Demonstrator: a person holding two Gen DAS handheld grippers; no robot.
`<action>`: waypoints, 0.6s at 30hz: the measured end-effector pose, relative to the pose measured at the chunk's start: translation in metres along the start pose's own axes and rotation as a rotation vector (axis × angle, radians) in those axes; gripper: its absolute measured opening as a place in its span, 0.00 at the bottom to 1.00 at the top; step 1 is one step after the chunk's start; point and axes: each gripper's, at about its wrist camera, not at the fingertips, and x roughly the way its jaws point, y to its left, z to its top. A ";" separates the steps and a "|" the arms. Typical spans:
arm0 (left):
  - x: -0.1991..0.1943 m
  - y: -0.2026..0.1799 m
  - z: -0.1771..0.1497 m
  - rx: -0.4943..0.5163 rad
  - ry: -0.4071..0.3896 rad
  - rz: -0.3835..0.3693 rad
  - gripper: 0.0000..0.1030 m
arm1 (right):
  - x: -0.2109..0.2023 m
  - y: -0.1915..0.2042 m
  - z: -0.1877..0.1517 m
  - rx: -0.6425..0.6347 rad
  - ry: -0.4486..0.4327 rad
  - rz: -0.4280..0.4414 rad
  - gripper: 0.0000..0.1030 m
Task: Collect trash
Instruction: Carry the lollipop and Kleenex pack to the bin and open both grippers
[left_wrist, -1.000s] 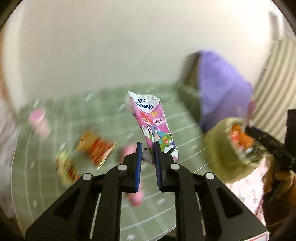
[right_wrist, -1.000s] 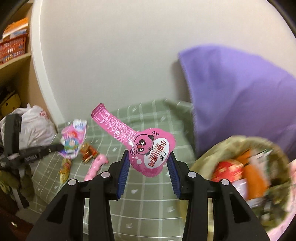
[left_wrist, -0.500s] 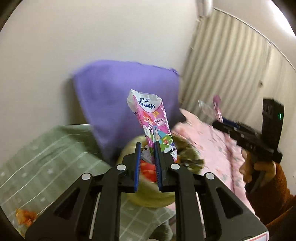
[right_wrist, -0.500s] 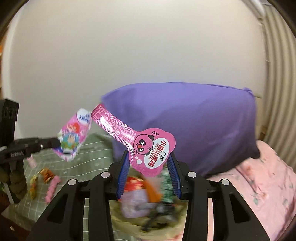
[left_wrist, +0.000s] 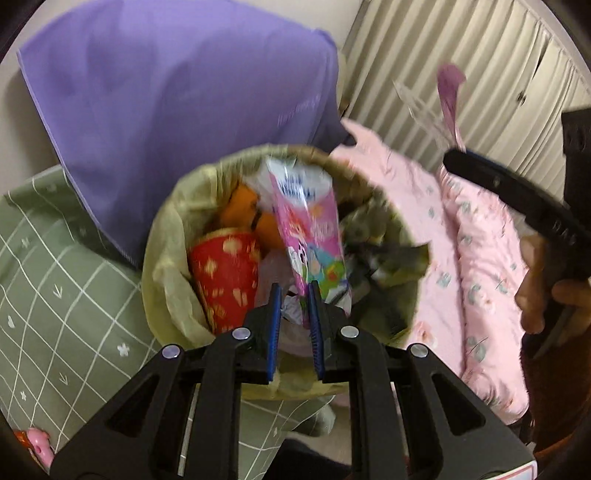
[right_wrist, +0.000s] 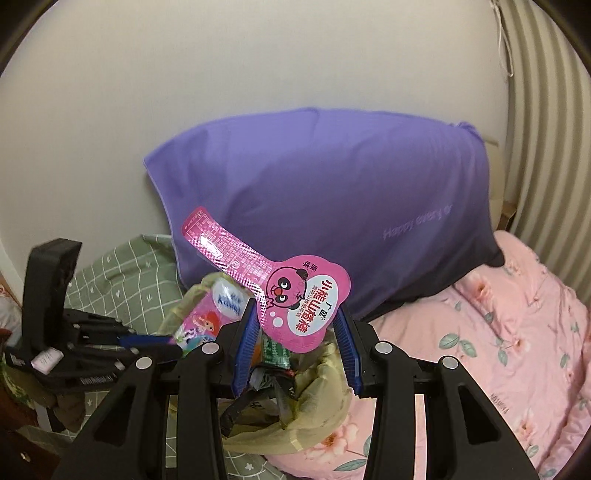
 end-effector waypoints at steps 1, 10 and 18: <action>0.005 0.002 -0.002 -0.002 0.016 0.007 0.13 | 0.006 -0.001 0.000 0.000 0.007 0.005 0.38; 0.007 0.007 -0.013 -0.014 0.016 0.001 0.13 | 0.055 0.017 -0.013 -0.025 0.111 0.060 0.38; -0.006 0.012 -0.018 -0.066 -0.028 -0.022 0.14 | 0.069 0.021 -0.017 -0.005 0.125 0.069 0.38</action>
